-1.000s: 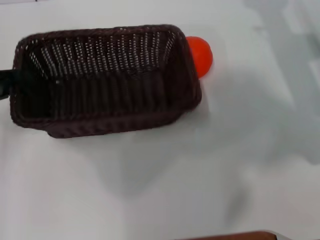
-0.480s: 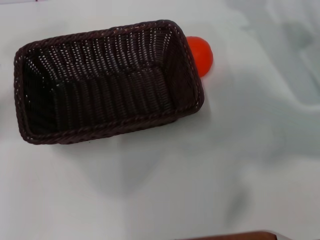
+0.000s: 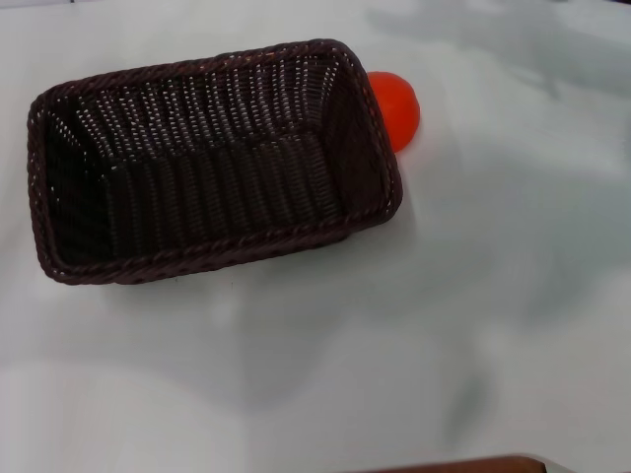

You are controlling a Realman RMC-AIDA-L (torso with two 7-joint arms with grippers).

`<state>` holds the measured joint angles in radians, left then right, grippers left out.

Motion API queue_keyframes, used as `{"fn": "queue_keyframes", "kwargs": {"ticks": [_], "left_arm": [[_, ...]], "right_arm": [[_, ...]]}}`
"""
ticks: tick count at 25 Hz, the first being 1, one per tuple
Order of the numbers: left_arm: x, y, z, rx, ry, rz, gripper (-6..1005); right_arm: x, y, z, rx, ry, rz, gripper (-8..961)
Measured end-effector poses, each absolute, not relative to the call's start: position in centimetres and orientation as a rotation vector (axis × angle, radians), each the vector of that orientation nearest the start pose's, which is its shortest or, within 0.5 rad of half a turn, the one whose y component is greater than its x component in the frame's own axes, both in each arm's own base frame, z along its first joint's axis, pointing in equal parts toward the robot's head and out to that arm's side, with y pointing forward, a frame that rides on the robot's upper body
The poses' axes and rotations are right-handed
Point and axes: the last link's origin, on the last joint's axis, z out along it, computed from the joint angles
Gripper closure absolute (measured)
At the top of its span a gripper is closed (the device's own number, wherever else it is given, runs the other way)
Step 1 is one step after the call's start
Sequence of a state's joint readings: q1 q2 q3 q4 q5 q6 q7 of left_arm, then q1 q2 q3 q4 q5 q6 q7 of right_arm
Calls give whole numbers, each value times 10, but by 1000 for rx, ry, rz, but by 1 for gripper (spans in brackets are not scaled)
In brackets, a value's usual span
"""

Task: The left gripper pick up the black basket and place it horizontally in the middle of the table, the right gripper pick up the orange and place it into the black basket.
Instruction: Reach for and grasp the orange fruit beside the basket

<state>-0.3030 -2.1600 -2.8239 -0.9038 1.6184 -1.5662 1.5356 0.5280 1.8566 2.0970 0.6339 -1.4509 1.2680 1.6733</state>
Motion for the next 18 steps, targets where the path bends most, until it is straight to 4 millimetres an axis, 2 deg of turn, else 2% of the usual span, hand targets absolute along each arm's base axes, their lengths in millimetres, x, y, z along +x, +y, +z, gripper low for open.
{"fn": "queue_keyframes", "kwargs": {"ticks": [5, 8, 12, 18], "left_arm": [[-311, 298, 101, -1884, -818, -1204, 160], [-311, 300, 98, -1884, -826, -1215, 142], [-311, 301, 95, -1877, -839, -1228, 138], [-313, 301, 92, -1866, -864, -1240, 140]], "right_arm": [[255, 404, 82, -977, -2658, -638, -2], [252, 410, 76, -995, -2793, -676, -2], [243, 414, 54, -983, -2915, -625, -1], [229, 421, 21, -941, -3008, -616, -2]]}}
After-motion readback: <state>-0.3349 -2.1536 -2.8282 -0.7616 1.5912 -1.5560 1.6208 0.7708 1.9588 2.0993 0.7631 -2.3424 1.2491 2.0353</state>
